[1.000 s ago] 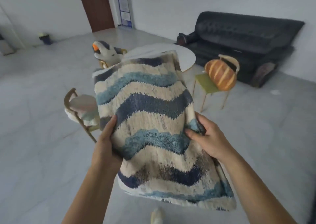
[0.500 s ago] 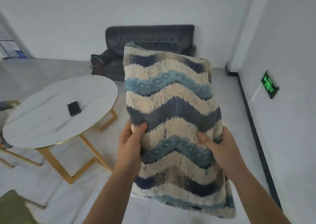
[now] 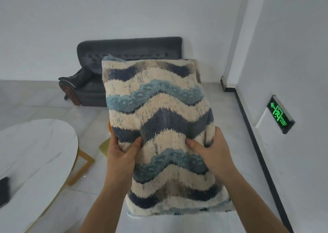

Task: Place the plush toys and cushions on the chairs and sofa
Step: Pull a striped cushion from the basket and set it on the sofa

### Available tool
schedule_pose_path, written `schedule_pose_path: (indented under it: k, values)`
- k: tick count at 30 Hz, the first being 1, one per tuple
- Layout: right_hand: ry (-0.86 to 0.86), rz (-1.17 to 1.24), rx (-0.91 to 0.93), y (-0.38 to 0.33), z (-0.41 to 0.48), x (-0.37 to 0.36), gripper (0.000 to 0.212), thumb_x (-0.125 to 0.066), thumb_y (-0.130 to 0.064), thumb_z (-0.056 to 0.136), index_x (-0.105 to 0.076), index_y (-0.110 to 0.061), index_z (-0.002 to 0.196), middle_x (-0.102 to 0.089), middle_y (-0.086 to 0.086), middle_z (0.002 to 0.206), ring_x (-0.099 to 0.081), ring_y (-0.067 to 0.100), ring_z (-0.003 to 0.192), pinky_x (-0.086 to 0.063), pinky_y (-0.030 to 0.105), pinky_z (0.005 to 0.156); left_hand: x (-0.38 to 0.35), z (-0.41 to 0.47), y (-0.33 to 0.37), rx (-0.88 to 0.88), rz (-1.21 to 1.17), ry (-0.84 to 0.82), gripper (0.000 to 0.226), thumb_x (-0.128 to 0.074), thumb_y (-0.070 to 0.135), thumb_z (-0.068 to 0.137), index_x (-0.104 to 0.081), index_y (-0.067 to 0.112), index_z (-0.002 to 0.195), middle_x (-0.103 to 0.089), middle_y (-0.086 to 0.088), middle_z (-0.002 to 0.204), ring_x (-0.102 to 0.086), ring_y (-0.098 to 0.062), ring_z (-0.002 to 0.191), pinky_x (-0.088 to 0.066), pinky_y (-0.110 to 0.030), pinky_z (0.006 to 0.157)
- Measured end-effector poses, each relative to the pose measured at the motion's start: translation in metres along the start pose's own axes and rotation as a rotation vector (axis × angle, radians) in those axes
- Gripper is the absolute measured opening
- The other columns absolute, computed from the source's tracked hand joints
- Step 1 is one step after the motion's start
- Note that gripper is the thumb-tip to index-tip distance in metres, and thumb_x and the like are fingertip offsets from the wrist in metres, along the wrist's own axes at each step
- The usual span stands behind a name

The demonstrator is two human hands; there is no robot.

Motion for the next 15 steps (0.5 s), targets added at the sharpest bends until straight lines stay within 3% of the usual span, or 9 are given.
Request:
schedule_pose_path:
  k: [3, 9, 11, 15]
  values:
    - [-0.021, -0.007, 0.001, 0.008, 0.087, -0.026, 0.046, -0.087, -0.027, 0.076, -0.055, -0.023, 0.108, -0.067, -0.011, 0.1, -0.064, -0.003, 0.086, -0.051, 0.013, 0.067, -0.02, 0.081, -0.015, -0.015, -0.019, 0.054, 0.056, -0.064, -0.002, 0.094, -0.052, 0.027, 0.14, -0.077, 0.007, 0.115, -0.075, -0.017, 0.102, -0.061, -0.042, 0.086]
    - [0.039, 0.01, -0.045, 0.022, 0.256, -0.052, 0.043, -0.087, -0.022, 0.077, -0.054, -0.028, 0.104, -0.066, -0.009, 0.099, -0.063, 0.002, 0.087, -0.047, 0.016, 0.067, -0.088, 0.253, -0.048, -0.006, 0.001, 0.044, 0.045, -0.071, 0.004, 0.091, -0.06, 0.03, 0.125, -0.076, 0.004, 0.115, -0.072, -0.023, 0.108, -0.059, -0.048, 0.093]
    - [0.072, 0.04, -0.074, 0.022, 0.306, -0.046, 0.044, -0.087, -0.022, 0.077, -0.054, -0.031, 0.104, -0.067, -0.007, 0.102, -0.065, 0.008, 0.091, -0.05, 0.022, 0.07, -0.125, 0.305, -0.047, 0.003, 0.01, -0.027, 0.046, -0.069, 0.001, 0.092, -0.059, 0.027, 0.128, -0.077, 0.006, 0.113, -0.072, -0.019, 0.108, -0.061, -0.037, 0.09]
    - [0.17, 0.073, -0.102, 0.033, 0.405, -0.017, 0.052, -0.088, -0.023, 0.074, -0.056, -0.025, 0.115, -0.069, -0.001, 0.109, -0.068, 0.019, 0.097, -0.058, 0.039, 0.08, -0.21, 0.402, -0.051, -0.007, 0.12, -0.17, 0.043, -0.067, 0.0, 0.094, -0.057, 0.023, 0.129, -0.073, 0.002, 0.122, -0.069, -0.018, 0.113, -0.056, -0.048, 0.1]
Point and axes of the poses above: each hand's wrist, its own z-axis towards the middle knuckle, its own x-axis out of the back of the hand, y = z × x, the point moved 7 cm from there along z, towards the middle knuckle
